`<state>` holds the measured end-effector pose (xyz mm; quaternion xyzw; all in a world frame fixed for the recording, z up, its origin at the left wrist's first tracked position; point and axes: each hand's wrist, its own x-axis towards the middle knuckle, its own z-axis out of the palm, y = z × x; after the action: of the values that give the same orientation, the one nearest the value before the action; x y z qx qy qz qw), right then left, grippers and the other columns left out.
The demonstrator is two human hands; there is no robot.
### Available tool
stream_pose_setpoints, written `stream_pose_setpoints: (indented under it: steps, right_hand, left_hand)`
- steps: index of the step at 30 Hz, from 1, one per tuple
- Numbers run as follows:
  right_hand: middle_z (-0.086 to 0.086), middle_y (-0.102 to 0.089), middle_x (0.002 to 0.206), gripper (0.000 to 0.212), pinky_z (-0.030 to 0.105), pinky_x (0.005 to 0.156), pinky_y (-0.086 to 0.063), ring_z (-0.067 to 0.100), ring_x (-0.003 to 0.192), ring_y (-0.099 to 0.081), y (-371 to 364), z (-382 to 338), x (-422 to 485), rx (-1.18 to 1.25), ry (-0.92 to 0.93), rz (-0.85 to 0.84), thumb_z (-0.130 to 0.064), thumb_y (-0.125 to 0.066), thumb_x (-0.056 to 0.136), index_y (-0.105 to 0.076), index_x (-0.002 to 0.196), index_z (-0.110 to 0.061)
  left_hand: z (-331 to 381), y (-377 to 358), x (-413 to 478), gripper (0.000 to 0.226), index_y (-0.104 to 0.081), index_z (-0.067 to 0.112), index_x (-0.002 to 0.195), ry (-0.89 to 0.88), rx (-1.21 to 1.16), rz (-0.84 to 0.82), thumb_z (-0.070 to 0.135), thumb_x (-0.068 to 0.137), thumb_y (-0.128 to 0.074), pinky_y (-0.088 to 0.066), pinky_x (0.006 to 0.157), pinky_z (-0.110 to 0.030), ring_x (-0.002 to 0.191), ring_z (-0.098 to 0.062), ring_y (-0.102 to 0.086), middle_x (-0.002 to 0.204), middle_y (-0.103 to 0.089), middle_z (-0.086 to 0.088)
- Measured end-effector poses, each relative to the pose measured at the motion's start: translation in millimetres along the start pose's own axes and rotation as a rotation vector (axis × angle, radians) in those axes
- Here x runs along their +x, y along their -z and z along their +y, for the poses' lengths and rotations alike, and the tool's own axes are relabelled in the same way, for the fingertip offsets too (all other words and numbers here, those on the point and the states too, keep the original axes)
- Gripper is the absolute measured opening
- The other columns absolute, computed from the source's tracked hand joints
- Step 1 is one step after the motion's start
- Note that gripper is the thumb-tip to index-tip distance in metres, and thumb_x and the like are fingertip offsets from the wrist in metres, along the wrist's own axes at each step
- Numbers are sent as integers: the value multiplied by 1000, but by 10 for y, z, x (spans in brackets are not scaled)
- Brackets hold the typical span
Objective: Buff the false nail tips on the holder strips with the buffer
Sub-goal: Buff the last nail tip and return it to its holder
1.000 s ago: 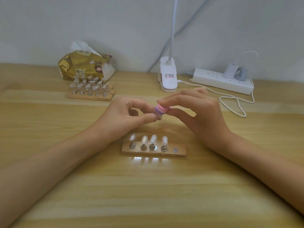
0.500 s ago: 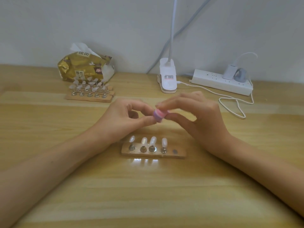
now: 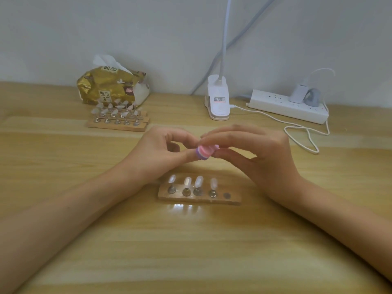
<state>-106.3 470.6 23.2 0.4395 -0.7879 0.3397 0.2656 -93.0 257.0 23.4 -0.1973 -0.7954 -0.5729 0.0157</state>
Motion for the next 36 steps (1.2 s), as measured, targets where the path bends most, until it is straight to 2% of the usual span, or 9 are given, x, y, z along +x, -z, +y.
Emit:
stream_pose_setpoints:
  steps: [9,12,16,19,23,26,29,32,36]
  right_hand:
    - [5,-74,95,16,32,80,-58,16,88,-70,-10,3,-8,20,-51,15,-4,-76,88,-77,104,-7]
    - [4,-74,101,15,31,83,-57,15,94,-71,-12,11,-15,-16,52,-6,-3,-76,88,-77,103,-5]
    - [4,-74,100,16,33,81,-57,16,92,-70,32,39,-3,-16,7,15,-4,-76,88,-77,104,-6]
    - [4,-74,101,14,30,84,-56,14,95,-70,-19,27,-14,-17,74,-10,-4,-76,88,-77,102,-7]
    - [1,-75,96,14,29,83,-59,13,89,-74,30,85,-11,132,-249,59,-8,-77,87,-76,101,-6]
    - [-1,-76,99,17,19,84,-56,9,92,-75,79,68,-20,342,-392,148,-13,-76,85,-73,100,-6]
    - [-4,-76,102,17,18,84,-55,9,93,-75,62,31,-58,391,-438,128,-14,-76,85,-72,101,-9]
    - [-5,-75,104,20,17,82,-55,8,92,-75,46,19,-57,377,-454,97,-13,-77,85,-72,104,-12]
    - [-7,-75,104,21,16,81,-55,7,90,-75,37,4,-37,357,-439,78,-17,-76,85,-72,105,-13]
  left_hand:
    - [-2,-6,5,10,-79,25,81,5,5,-6,34,76,-77,-38,64,-28,65,-22,-46,87,-75,3]
    - [1,-1,1,24,-77,28,75,-1,-2,8,49,64,-76,-35,55,-20,61,-18,-43,76,-72,12]
    - [-6,-2,14,10,-78,29,77,0,15,-12,38,74,-78,-36,55,-20,61,-19,-44,75,-71,13]
    - [-11,4,3,20,-77,28,75,-12,4,-10,47,67,-75,-32,51,-19,55,-16,-39,70,-69,15]
    - [-22,0,16,6,-78,30,79,-31,-3,3,35,76,-75,-40,65,-30,64,-41,-49,87,-75,7]
    - [-26,20,6,11,-77,30,79,-53,-60,18,38,73,-74,-44,60,-19,60,-26,-50,88,-74,10]
    - [-34,42,5,9,-76,28,80,-53,-108,21,34,74,-75,-49,71,-17,62,-10,-64,84,-74,-1]
    - [-56,50,6,7,-75,26,82,-55,-146,39,31,76,-75,-50,78,-26,74,-13,-73,81,-75,-7]
    - [-58,45,8,11,-75,17,85,-55,-231,44,25,77,-74,-55,78,-19,85,-20,-75,87,-77,-4]
